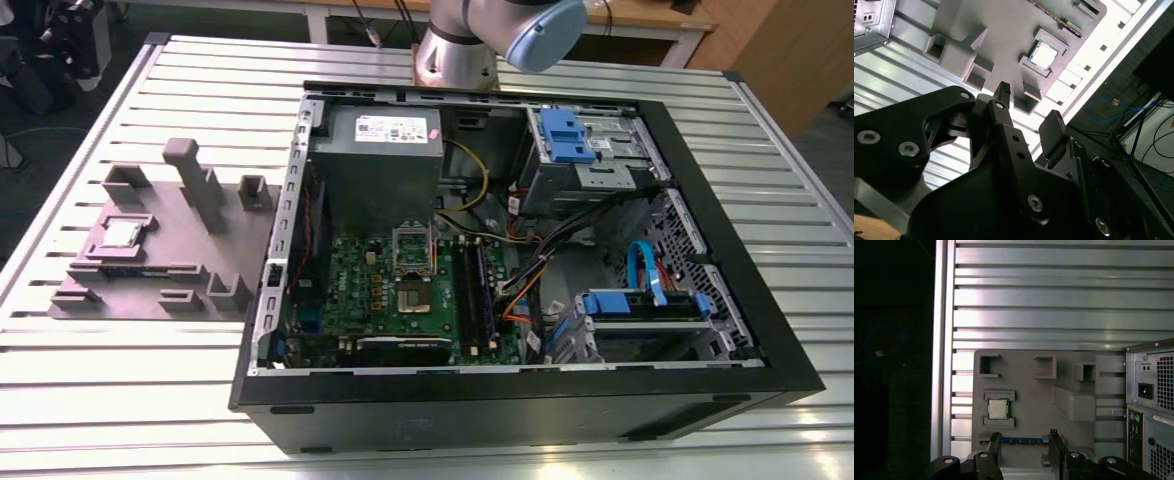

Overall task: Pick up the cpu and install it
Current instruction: 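Pick up the cpu and move it towards the insertion slot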

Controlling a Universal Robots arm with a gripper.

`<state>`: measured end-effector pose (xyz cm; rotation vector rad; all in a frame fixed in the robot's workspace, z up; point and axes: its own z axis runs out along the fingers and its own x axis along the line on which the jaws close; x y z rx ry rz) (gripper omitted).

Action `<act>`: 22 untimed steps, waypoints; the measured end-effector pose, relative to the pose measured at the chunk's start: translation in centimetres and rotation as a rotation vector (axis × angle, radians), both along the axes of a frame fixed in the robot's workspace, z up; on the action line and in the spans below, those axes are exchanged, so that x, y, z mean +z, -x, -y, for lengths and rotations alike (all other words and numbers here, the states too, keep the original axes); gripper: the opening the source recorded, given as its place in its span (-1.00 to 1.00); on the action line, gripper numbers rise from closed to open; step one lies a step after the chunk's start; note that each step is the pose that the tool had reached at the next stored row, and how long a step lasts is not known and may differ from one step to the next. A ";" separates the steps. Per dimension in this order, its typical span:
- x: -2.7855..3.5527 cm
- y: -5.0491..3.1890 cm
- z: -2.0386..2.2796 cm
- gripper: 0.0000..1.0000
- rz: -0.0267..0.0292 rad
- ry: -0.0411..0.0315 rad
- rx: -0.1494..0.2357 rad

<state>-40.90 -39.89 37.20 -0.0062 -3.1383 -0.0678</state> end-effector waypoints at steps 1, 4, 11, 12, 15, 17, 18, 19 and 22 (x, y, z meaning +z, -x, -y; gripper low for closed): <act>-0.04 0.00 0.00 0.00 0.0001 -0.0001 0.000; -0.35 0.03 0.04 0.00 -0.0013 0.0000 0.007; -1.54 0.80 0.09 0.00 -0.0070 -0.0003 0.053; -1.70 1.08 0.09 0.00 -0.0069 -0.0004 0.054; -2.11 1.77 0.11 0.00 -0.0070 -0.0007 0.055; -2.30 2.10 0.11 0.00 -0.0070 -0.0008 0.055; -2.37 2.16 0.11 0.00 -0.0068 -0.0009 0.055; -2.40 2.18 0.11 0.00 -0.0068 -0.0010 0.056; -2.48 2.19 0.11 0.00 -0.0069 -0.0009 0.055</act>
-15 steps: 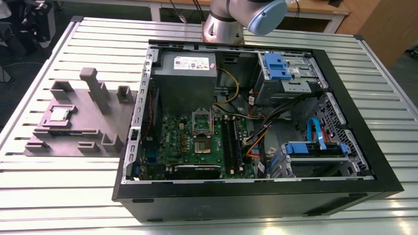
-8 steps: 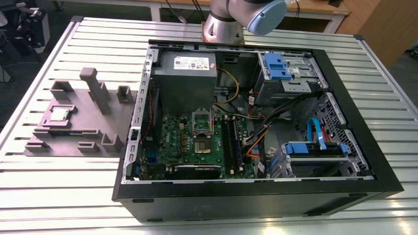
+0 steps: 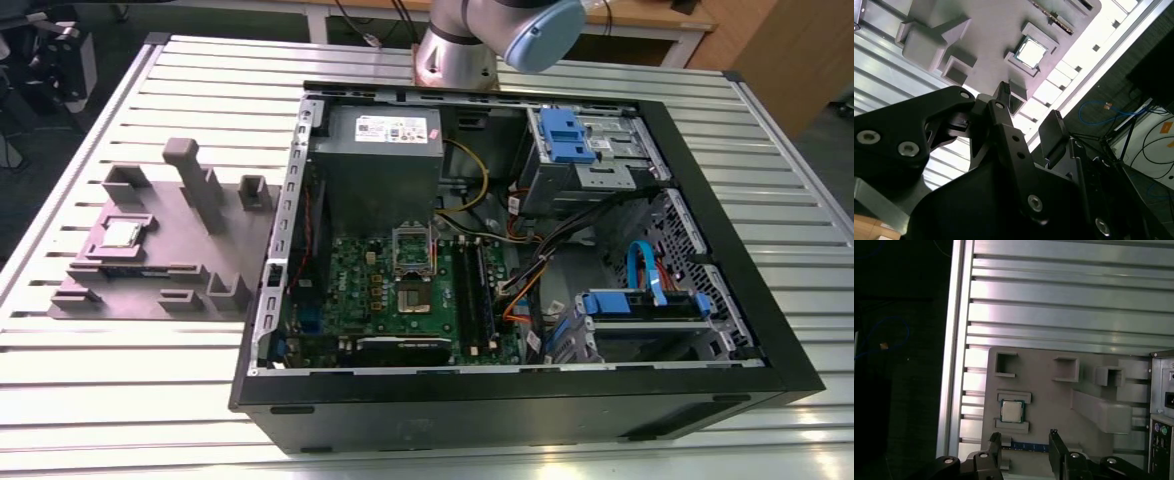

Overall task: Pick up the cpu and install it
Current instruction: 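Pick up the cpu and move it towards the insertion slot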

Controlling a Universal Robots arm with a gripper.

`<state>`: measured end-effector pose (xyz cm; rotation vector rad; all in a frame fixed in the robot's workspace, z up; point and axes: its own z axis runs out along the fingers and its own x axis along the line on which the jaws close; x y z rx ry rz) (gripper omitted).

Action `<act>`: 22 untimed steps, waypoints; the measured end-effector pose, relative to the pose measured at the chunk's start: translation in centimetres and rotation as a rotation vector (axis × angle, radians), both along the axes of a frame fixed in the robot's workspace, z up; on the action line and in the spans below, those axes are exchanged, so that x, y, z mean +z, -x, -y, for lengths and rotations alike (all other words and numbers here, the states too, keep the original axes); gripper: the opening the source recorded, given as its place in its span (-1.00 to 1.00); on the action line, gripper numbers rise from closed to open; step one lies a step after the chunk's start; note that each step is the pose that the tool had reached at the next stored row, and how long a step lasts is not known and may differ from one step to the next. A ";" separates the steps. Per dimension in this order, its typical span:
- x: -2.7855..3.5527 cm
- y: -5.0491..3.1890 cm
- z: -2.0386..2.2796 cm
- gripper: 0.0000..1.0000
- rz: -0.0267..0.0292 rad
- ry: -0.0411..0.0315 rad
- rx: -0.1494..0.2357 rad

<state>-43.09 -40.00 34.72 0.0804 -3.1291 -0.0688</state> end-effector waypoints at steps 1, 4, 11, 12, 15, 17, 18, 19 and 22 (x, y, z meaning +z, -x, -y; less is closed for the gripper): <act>0.00 0.00 0.00 0.00 0.0000 0.0000 0.000; -0.01 0.00 0.00 0.00 0.0000 0.0000 0.000; -0.18 0.00 0.01 0.00 -0.0003 -0.0003 0.000; -0.28 0.00 0.04 0.03 -0.0012 -0.0001 0.000; -0.77 0.04 0.17 0.14 -0.0042 -0.0001 0.000; -1.15 0.13 0.27 0.27 -0.0054 -0.0001 0.000; -1.32 0.19 0.34 0.27 -0.0059 0.0000 0.000; -1.49 0.25 0.40 0.27 -0.0060 0.0001 0.000; -2.01 0.33 0.49 0.27 -0.0058 -0.0001 0.000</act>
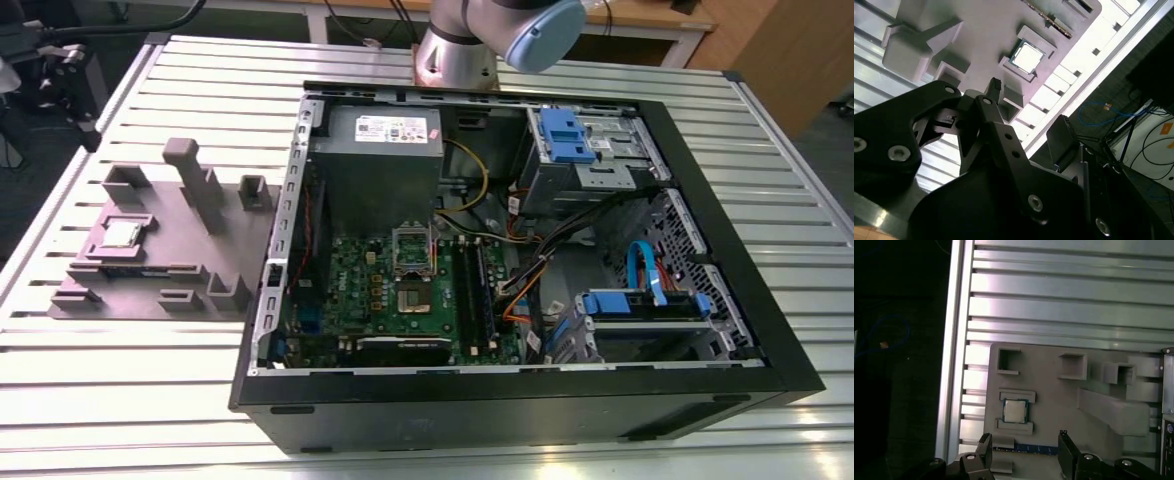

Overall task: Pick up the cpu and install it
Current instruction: 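Pick up the cpu and move it towards the insertion slot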

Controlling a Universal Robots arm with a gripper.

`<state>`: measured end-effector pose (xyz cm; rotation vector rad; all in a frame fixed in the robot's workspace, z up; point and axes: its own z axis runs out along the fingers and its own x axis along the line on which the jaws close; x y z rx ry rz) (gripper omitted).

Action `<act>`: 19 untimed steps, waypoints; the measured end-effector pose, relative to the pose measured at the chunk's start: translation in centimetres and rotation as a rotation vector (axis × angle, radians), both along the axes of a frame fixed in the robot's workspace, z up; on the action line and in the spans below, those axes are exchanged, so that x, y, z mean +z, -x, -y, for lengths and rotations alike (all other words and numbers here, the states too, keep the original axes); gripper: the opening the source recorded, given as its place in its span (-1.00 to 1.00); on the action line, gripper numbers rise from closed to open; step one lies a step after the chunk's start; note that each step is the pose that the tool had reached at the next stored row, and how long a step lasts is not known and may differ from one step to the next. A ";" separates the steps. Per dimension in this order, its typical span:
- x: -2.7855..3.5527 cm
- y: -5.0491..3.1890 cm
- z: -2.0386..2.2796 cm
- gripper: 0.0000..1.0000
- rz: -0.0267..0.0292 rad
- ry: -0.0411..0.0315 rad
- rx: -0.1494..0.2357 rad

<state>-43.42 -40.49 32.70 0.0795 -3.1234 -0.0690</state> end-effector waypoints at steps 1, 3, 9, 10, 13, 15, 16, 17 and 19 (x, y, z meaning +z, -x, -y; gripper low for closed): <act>-0.18 0.00 0.02 0.27 0.0001 -0.0001 0.000; -0.51 0.01 0.06 0.27 -0.0001 0.0000 0.000; -0.79 0.02 0.08 0.27 -0.0002 -0.0001 0.000; -0.82 0.02 0.08 0.27 -0.0002 -0.0001 0.000; -0.85 0.02 0.08 0.27 -0.0001 -0.0002 0.000; -0.90 0.02 0.08 0.27 0.0000 -0.0002 0.000; -0.95 0.02 0.08 0.27 0.0001 -0.0002 0.000; -1.02 0.02 0.08 0.27 0.0001 -0.0001 0.000; -1.17 0.02 0.08 0.27 -0.0001 0.0002 0.000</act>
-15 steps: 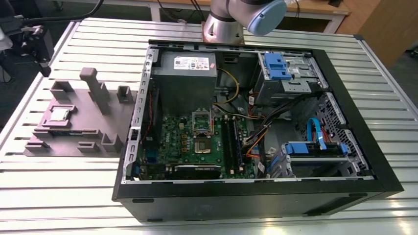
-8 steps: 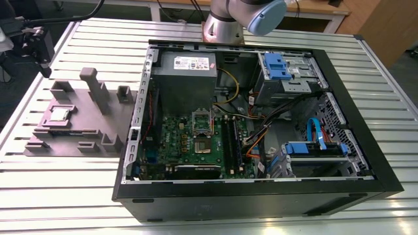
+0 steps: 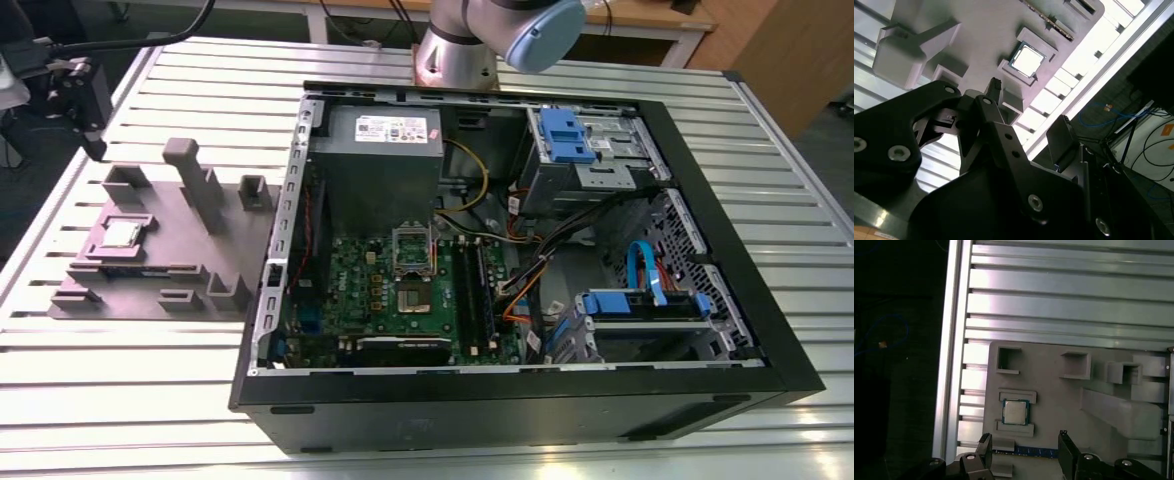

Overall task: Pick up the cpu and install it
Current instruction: 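Pick up the cpu and move it towards the insertion slot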

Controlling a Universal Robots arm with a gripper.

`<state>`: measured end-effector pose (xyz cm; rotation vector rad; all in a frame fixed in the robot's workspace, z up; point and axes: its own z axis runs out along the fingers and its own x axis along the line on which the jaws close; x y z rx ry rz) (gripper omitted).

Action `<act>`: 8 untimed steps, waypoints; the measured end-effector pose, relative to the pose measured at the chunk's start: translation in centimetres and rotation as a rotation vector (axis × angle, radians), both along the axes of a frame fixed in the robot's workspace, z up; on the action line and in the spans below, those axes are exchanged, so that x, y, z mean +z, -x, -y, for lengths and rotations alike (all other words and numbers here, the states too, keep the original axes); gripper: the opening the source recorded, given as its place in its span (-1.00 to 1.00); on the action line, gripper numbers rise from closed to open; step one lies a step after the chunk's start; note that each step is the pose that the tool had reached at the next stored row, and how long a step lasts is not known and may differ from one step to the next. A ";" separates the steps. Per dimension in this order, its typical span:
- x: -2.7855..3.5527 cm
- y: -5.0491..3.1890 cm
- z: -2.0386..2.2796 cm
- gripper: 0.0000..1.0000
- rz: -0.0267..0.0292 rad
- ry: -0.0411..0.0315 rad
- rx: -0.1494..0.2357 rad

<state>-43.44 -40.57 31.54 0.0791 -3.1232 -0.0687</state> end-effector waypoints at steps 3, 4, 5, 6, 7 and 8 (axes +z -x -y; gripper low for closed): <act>-0.23 0.02 0.00 0.27 0.0001 0.0001 -0.008; -0.32 0.02 0.00 0.27 0.0000 0.0001 -0.019; -0.42 0.02 0.00 0.27 0.0001 0.0000 -0.031; -0.47 0.02 0.00 0.27 0.0000 0.0000 -0.037; -0.53 0.02 0.00 0.27 -0.0001 0.0001 -0.038; -0.65 0.03 0.00 0.27 0.0000 0.0001 -0.038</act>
